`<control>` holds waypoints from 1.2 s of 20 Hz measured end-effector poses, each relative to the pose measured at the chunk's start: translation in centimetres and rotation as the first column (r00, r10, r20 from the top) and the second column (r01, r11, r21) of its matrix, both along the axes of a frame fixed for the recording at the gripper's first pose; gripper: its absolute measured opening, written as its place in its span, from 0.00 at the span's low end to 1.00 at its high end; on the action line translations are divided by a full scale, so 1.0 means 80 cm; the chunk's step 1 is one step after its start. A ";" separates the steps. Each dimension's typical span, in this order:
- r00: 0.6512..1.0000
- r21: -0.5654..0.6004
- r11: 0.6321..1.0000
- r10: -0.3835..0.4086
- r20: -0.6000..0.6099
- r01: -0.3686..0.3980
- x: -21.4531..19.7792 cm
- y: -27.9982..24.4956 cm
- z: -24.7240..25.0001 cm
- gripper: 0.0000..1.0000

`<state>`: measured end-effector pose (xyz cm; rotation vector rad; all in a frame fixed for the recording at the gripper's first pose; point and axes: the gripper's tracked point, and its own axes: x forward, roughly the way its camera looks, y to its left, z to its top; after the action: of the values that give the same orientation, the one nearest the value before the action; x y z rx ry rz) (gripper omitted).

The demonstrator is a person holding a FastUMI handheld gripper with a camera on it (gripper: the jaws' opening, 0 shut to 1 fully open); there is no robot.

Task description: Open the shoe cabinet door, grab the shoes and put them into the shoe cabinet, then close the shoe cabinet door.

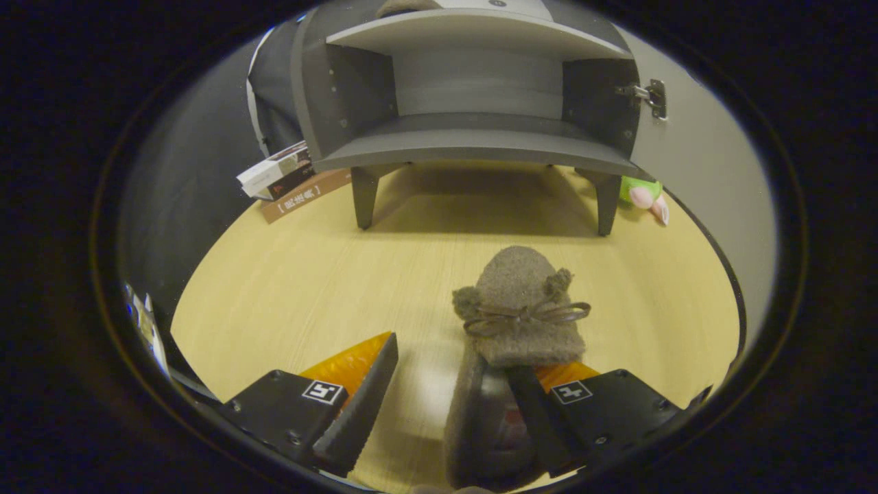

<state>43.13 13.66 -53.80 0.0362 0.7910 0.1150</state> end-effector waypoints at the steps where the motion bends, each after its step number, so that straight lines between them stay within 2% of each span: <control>1: 1.000 0.003 1.000 -0.004 -0.015 0.004 0.002 -0.002 -0.004 0.95; 5: 1.000 0.001 1.000 -0.006 -0.018 0.006 0.008 -0.006 -0.005 0.90; 8: 0.999 -0.009 0.999 -0.035 -0.024 0.035 0.010 -0.026 -0.005 0.67; 10: 0.998 0.008 0.998 -0.057 -0.029 0.057 0.012 -0.036 -0.004 0.36; 11: 0.998 0.014 0.999 -0.043 -0.037 0.043 0.010 -0.032 -0.004 0.21; 13: 0.999 0.023 1.000 -0.020 -0.040 0.021 0.005 -0.029 0.003 0.11; 17: 1.000 0.003 1.000 -0.003 0.027 0.003 -0.002 -0.026 0.037 0.08; 24: 0.982 -0.035 0.999 0.040 0.184 -0.034 -0.039 -0.018 0.160 0.08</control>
<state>40.05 12.24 -40.99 -0.0191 0.6083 0.1386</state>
